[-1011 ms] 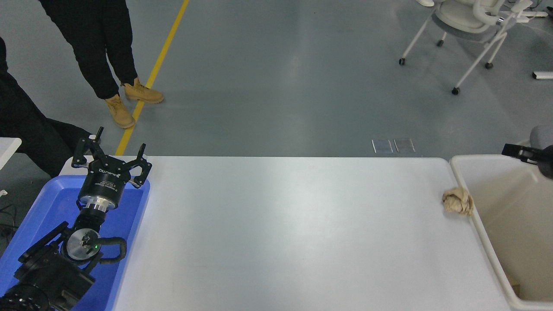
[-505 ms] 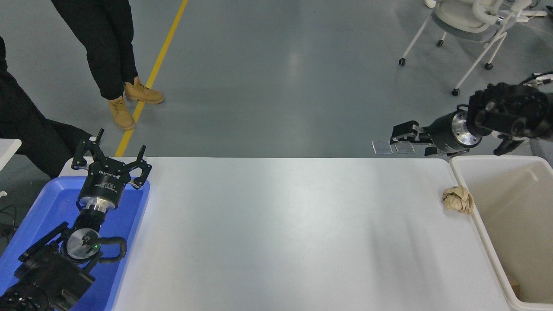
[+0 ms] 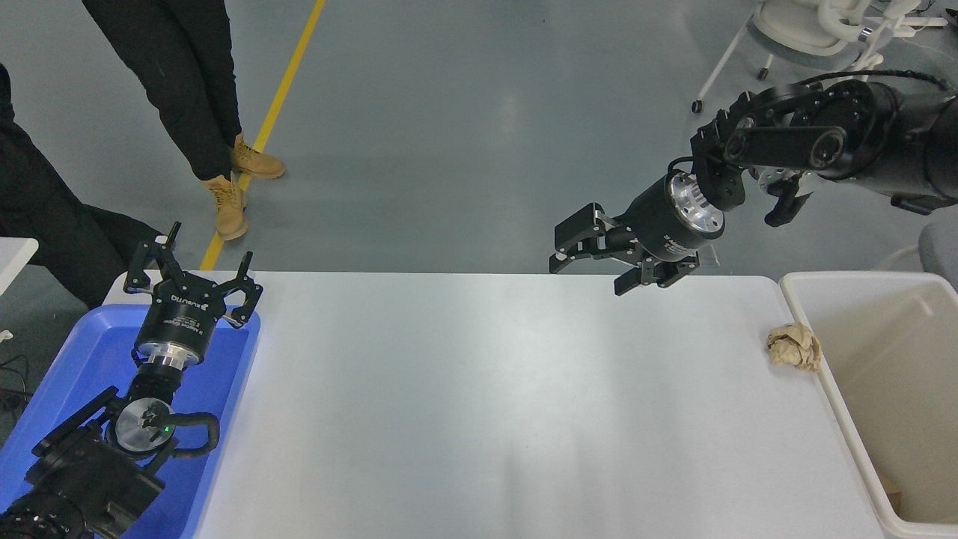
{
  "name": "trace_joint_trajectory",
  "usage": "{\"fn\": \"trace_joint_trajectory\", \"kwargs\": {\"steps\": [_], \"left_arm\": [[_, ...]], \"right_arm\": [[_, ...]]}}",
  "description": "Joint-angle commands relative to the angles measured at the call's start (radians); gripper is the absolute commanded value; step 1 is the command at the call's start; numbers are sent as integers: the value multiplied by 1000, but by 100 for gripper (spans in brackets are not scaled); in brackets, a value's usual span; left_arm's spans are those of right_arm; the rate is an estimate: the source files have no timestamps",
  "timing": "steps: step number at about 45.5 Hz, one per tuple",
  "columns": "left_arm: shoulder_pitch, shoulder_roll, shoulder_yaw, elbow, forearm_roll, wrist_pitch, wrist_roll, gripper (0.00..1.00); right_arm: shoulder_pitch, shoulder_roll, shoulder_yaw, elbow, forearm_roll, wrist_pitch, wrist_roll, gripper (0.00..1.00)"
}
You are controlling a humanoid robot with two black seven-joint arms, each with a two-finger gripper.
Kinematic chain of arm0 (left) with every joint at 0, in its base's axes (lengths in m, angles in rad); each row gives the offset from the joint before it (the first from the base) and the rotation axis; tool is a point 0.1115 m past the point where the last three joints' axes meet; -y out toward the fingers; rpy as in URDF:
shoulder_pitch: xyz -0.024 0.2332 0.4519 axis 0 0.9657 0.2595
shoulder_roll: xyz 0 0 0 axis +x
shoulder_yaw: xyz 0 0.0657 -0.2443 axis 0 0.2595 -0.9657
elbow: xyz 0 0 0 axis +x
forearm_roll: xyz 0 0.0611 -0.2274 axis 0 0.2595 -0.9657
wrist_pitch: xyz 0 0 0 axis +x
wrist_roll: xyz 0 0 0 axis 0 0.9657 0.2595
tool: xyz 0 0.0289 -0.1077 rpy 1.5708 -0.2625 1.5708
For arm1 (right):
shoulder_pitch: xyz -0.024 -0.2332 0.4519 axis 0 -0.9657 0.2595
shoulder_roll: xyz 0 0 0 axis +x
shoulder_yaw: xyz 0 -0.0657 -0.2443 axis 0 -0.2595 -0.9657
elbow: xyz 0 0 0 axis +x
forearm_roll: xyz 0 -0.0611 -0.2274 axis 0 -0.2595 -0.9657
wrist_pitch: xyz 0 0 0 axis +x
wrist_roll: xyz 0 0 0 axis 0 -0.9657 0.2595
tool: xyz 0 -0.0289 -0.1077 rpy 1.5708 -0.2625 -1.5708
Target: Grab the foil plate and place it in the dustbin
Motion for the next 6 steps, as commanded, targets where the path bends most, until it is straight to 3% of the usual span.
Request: {"fn": "trace_joint_trajectory", "kwargs": {"steps": [1,6], "left_arm": [[0,-1,-2,0,0,0,0,100],[0,-1,-2,0,0,0,0,100]], "right_arm": [[58,21,-32,45,39,21,0,100],[58,12,-36,50,39,21,0,100]]}}
